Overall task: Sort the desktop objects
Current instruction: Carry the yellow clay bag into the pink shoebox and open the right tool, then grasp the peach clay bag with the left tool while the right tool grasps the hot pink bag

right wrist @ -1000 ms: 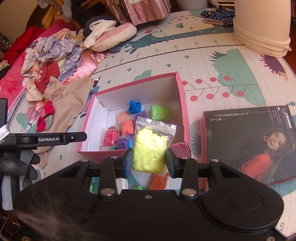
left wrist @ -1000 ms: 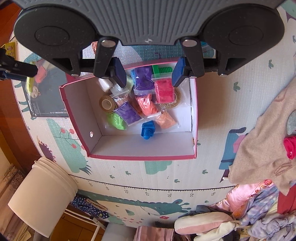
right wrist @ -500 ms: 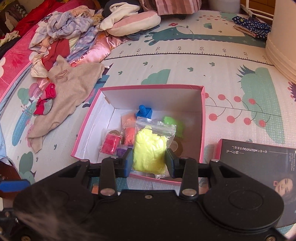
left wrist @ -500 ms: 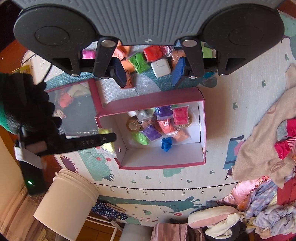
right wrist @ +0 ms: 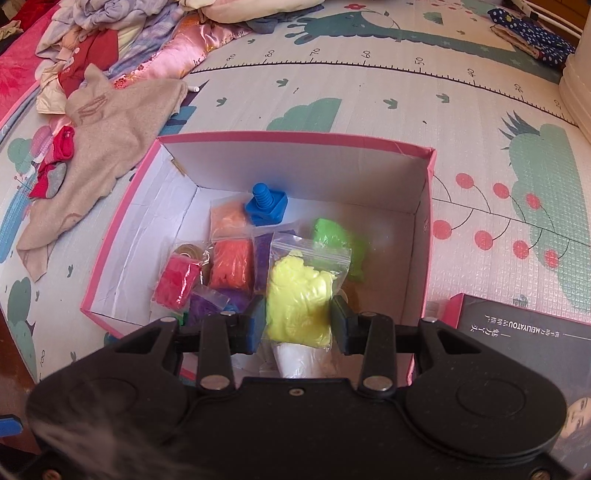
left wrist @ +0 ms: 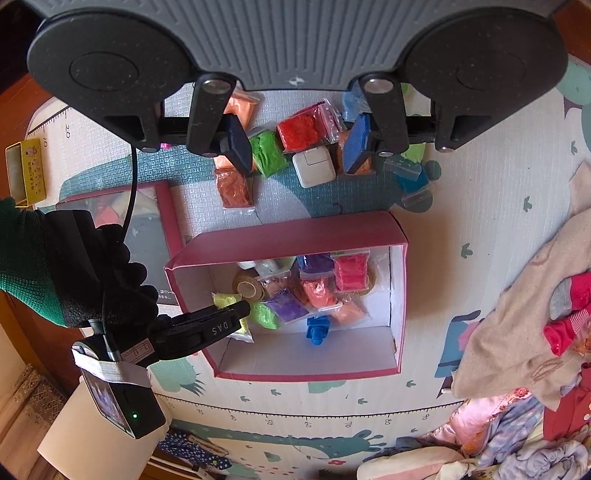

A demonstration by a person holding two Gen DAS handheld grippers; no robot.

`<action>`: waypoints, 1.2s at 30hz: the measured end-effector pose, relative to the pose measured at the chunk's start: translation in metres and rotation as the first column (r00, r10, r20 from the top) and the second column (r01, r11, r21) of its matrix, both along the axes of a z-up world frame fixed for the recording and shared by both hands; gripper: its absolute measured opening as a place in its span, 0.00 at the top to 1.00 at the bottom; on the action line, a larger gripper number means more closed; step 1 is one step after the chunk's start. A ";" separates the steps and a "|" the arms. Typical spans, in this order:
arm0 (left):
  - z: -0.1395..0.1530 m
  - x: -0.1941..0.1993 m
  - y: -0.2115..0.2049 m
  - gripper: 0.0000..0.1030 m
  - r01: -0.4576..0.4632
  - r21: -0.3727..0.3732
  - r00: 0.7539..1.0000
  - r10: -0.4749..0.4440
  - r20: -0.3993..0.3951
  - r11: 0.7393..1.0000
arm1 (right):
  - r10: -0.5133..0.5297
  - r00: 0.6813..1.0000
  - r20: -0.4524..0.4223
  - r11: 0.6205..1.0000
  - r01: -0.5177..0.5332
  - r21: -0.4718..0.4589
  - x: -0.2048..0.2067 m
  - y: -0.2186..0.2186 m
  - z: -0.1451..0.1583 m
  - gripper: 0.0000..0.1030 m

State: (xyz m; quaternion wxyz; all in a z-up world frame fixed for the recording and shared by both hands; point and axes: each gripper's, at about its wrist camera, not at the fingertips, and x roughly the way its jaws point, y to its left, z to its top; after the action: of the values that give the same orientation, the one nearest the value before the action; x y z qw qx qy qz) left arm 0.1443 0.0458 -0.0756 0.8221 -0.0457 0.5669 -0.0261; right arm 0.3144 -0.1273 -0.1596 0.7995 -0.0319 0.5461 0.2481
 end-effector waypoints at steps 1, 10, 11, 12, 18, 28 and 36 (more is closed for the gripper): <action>-0.002 0.001 0.000 0.49 -0.003 -0.001 1.000 0.003 -0.004 1.000 | 0.002 1.000 -0.006 1.000 -0.002 -0.008 0.003 0.001 -0.004 0.64; -0.015 0.006 0.001 0.49 -0.021 0.011 0.999 0.022 -0.026 1.000 | 0.000 1.000 -0.013 0.996 -0.001 -0.086 0.016 0.011 -0.028 0.64; -0.016 0.007 0.001 0.49 -0.022 0.013 0.999 0.022 -0.028 1.000 | 0.003 1.000 -0.011 0.995 -0.004 -0.097 0.017 0.012 -0.030 0.63; -0.017 0.008 0.001 0.49 -0.023 0.015 0.999 0.024 -0.029 1.000 | 0.006 1.000 -0.010 0.994 -0.007 -0.105 0.018 0.015 -0.031 0.63; -0.022 0.013 0.001 0.49 -0.028 0.010 0.999 0.029 -0.041 1.000 | 0.045 0.999 0.014 0.989 -0.043 -0.143 0.016 0.026 -0.035 0.62; -0.023 0.014 0.003 0.49 -0.031 0.012 0.999 0.032 -0.040 0.999 | 0.007 0.999 0.048 0.995 -0.003 -0.098 0.015 0.016 -0.018 0.39; -0.026 0.011 0.003 0.49 -0.024 0.013 0.999 0.025 -0.039 1.000 | -0.048 0.996 0.076 0.998 0.052 -0.046 0.004 -0.005 0.008 0.39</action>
State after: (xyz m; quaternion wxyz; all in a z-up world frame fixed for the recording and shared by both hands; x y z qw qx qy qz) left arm 0.1557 0.0489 -0.1021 0.8114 -0.0478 0.5823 -0.0115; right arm 0.3189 -0.1323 -0.1513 0.8244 -0.0468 0.5221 0.2135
